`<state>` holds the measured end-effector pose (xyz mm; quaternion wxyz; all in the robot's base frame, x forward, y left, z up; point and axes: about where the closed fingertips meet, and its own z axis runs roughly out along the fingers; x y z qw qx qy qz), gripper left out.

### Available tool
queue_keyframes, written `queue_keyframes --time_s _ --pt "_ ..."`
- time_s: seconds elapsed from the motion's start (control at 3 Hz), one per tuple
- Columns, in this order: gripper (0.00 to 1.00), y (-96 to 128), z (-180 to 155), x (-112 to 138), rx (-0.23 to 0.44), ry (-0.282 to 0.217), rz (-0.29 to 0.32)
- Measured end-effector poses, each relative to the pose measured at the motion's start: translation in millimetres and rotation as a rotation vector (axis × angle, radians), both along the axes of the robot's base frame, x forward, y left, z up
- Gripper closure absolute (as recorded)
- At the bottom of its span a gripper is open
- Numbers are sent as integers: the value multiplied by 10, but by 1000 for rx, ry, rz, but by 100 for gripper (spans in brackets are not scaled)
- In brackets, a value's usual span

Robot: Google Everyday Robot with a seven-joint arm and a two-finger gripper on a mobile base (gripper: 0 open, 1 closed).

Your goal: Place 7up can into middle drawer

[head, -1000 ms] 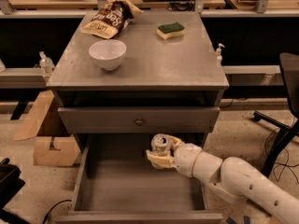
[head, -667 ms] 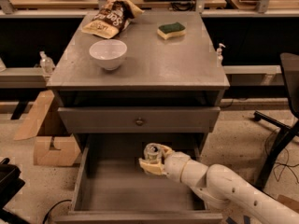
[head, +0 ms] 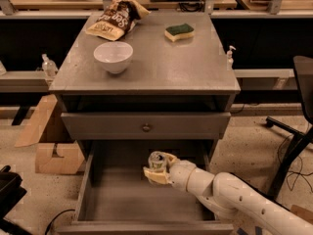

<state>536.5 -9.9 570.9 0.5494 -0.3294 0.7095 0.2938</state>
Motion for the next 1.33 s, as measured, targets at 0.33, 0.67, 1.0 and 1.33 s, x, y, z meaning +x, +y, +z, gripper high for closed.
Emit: queue_keyframes --time_s 0.33,0.67,1.0,1.33 --pt "100 98 -299 178 -16 10 35" --pt "100 276 -752 576 -49 14 79" --pt "100 369 -1096 825 -55 -7 109" --pt "100 428 -1398 875 -32 -35 126"
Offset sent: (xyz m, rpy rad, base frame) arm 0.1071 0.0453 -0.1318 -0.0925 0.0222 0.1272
